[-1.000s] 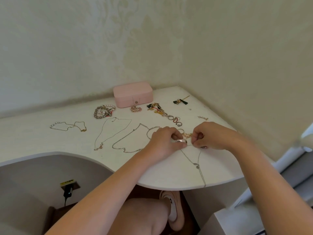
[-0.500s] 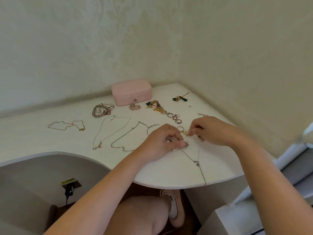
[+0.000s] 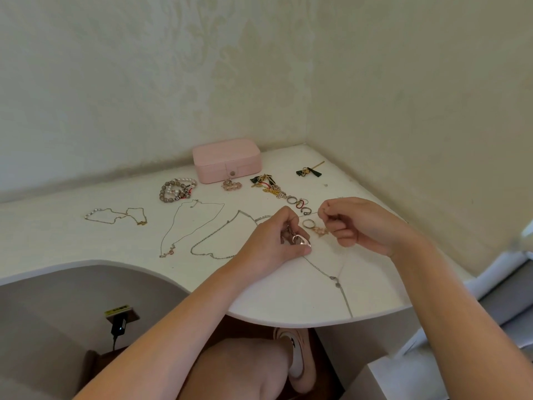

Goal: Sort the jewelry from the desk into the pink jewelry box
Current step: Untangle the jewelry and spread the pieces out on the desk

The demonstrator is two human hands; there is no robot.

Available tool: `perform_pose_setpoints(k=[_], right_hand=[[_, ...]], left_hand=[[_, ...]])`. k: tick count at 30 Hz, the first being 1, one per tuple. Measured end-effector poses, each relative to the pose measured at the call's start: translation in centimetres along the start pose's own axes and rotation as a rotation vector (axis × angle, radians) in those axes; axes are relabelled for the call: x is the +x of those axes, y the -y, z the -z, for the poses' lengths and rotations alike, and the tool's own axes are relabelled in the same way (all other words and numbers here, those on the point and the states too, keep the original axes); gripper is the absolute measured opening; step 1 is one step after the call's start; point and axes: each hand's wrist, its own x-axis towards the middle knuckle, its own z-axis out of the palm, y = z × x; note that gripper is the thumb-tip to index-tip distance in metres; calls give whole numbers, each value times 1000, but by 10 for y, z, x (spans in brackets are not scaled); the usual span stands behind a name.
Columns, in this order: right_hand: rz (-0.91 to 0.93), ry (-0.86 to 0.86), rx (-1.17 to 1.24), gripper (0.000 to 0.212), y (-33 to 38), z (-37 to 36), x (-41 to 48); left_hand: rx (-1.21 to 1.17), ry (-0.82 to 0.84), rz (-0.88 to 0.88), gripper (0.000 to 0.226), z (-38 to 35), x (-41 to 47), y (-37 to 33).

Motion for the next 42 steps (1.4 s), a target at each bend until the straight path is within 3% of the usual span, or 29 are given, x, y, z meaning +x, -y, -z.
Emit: perform_pose_setpoints(k=[3, 8, 15, 26, 33, 42], right_hand=[[14, -26, -57, 28, 4, 3, 3], [43, 85, -211, 25, 14, 4, 8], [24, 152, -370, 21, 33, 7, 22], [-61, 181, -712, 22, 52, 18, 60], [239, 13, -649, 13, 25, 9, 83], [313, 56, -766, 4, 19, 5, 81]], left_hand=[[-37, -6, 6, 41, 3, -2, 0], [-108, -2, 63, 56, 10, -4, -1], [-79, -30, 111, 16, 15, -7, 2], [-290, -208, 202, 20, 17, 1, 7], [-319, -273, 224, 15, 18, 4, 10], [-283, -325, 253, 16, 17, 5, 9]])
